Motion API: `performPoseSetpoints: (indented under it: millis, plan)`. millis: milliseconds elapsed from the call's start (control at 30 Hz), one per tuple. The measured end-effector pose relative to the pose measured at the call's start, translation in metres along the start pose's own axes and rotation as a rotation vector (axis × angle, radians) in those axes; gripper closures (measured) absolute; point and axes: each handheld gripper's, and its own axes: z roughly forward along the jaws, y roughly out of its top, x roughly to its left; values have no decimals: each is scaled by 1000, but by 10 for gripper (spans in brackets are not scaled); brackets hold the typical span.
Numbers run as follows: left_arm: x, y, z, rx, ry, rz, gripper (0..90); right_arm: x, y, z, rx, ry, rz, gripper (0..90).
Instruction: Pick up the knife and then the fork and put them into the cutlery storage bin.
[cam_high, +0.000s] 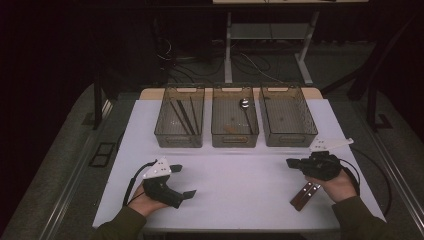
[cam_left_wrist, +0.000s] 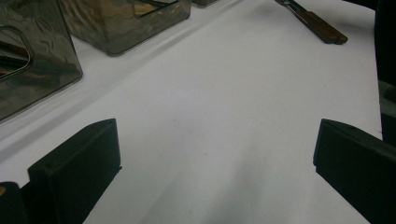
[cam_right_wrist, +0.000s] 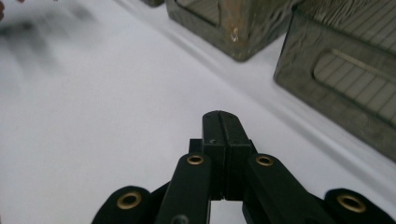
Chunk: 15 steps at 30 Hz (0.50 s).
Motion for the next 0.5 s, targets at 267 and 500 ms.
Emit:
performPoseSetpoints:
  millis: [267,500]
  plan:
    - [0,0,0,0,3,-1,0,7,-27,-15,50,23,8,895]
    - [1,0,0,5,6,0,0,17,-53,-27,100,34,-4,895]
